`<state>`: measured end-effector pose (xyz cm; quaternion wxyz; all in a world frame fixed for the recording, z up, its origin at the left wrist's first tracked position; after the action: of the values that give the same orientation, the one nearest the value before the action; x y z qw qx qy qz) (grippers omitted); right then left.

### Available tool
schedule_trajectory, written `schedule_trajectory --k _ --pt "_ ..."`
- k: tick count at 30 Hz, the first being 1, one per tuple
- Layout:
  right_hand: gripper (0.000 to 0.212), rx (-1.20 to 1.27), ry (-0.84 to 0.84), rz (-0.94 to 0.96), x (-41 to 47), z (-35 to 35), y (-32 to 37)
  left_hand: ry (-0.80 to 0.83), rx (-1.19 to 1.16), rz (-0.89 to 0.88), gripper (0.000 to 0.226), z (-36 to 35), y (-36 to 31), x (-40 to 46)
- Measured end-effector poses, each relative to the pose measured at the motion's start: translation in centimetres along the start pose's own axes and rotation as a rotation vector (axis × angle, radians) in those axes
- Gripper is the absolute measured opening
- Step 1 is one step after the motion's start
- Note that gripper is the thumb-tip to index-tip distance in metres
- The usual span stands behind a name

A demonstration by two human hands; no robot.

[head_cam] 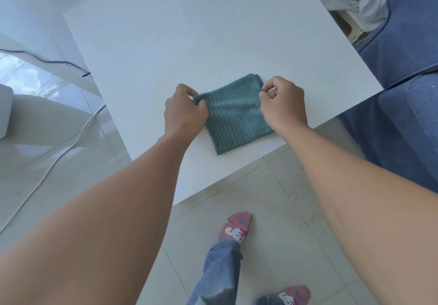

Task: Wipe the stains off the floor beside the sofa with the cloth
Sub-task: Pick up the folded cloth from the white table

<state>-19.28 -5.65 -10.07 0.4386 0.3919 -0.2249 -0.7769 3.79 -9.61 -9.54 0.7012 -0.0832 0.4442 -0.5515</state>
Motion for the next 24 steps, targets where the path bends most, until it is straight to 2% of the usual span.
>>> schedule_trajectory --k 3,6,10,14,17,19,21,23,24 --pt "0.012 -0.054 -0.043 -0.014 -0.1 -0.1 -0.2 -0.097 0.062 -0.002 0.036 0.0 0.4 -0.8" --pt "0.022 -0.102 -0.019 -0.055 -0.2 -0.6 -0.6 -0.098 0.12 -0.032 0.044 -0.7 0.5 -1.5" --pt "0.006 -0.054 0.015 -0.086 -0.1 -0.8 -1.2 -0.046 0.191 -0.055 0.026 -1.5 -0.5 -0.8" --pt "0.012 0.11 -0.007 -0.053 -1.1 0.7 -1.4 0.012 0.229 -0.124 0.02 -2.6 -2.9 -0.7" --pt "0.009 0.242 -0.002 -0.067 -2.0 2.1 -2.7 0.071 0.146 -0.202 0.02 -3.9 -5.0 -1.5" --pt "0.019 0.367 -0.034 -0.086 -2.7 3.4 -4.3 0.108 0.076 -0.258 0.02 -5.1 -6.7 -2.1" --pt "0.038 0.46 -0.103 -0.07 -3.6 5.1 -6.0 0.149 0.023 -0.321 0.022 -6.8 -8.5 -2.8" --pt "0.056 0.455 -0.178 -0.014 -4.9 7.2 -7.7 0.211 -0.007 -0.379 0.027 -9.0 -10.2 -3.8" --pt "0.056 0.437 -0.194 0.013 -5.5 8.1 -8.4 0.252 -0.006 -0.415 0.031 -10.2 -11.1 -4.4"
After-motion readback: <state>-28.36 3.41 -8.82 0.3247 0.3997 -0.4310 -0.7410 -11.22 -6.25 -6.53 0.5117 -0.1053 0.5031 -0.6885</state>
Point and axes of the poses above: each hand's wrist, its own x-axis towards the middle knuckle, its own z-axis out of the back of the hand, y = z × x, the point moved 7 cm from there along x, towards the middle knuckle, and after that the axes turned 11 degrees about y, right-handed, at the moved point
